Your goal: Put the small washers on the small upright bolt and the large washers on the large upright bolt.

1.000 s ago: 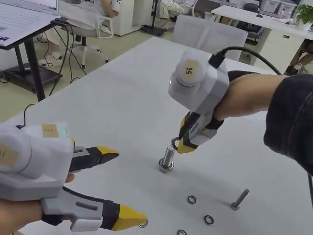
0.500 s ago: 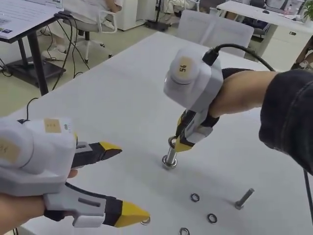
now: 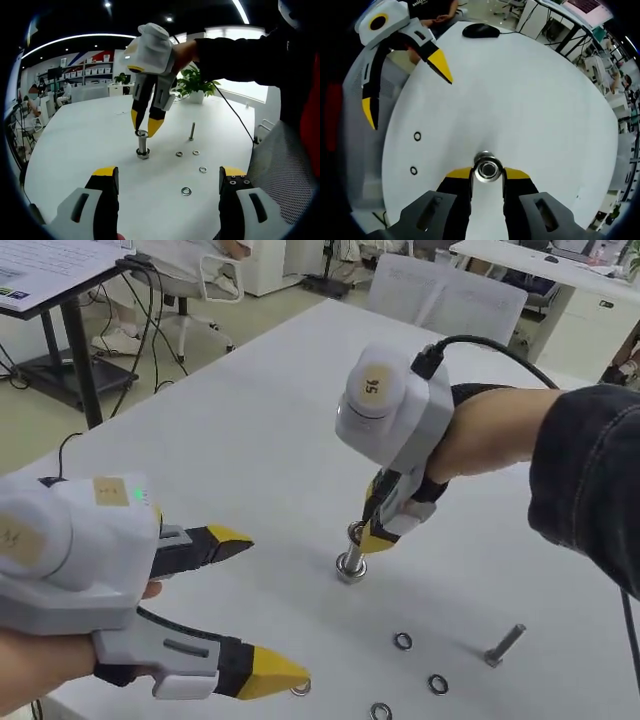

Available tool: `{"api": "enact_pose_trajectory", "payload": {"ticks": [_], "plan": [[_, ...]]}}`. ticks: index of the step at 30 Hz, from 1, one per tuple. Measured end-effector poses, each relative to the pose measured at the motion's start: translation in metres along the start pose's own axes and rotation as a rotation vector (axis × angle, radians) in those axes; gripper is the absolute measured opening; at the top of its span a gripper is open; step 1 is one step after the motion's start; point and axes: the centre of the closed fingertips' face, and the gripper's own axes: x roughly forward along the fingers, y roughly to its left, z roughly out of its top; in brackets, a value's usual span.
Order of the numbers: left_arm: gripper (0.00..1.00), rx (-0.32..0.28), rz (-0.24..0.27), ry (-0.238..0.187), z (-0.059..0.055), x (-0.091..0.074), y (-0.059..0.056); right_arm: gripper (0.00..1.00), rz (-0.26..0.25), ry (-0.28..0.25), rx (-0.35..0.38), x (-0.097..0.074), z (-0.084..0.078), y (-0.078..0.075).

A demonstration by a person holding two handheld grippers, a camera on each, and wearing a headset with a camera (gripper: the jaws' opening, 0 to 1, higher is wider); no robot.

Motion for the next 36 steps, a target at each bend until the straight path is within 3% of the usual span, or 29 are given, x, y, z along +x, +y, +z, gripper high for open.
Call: {"api": "enact_pose_trajectory", "payload": {"ticks": [22,36], "plan": [[0.82,-0.008,0.004,0.004,-0.003,-0.001,0.001,0.24,0.055,0.009,0.036,0.033,-0.006,0.005],[0.82,-0.013,0.004,0.011,-0.006,-0.002,0.003,0.24,0.066,0.018,0.035,0.043,-0.007,0.004]]}}
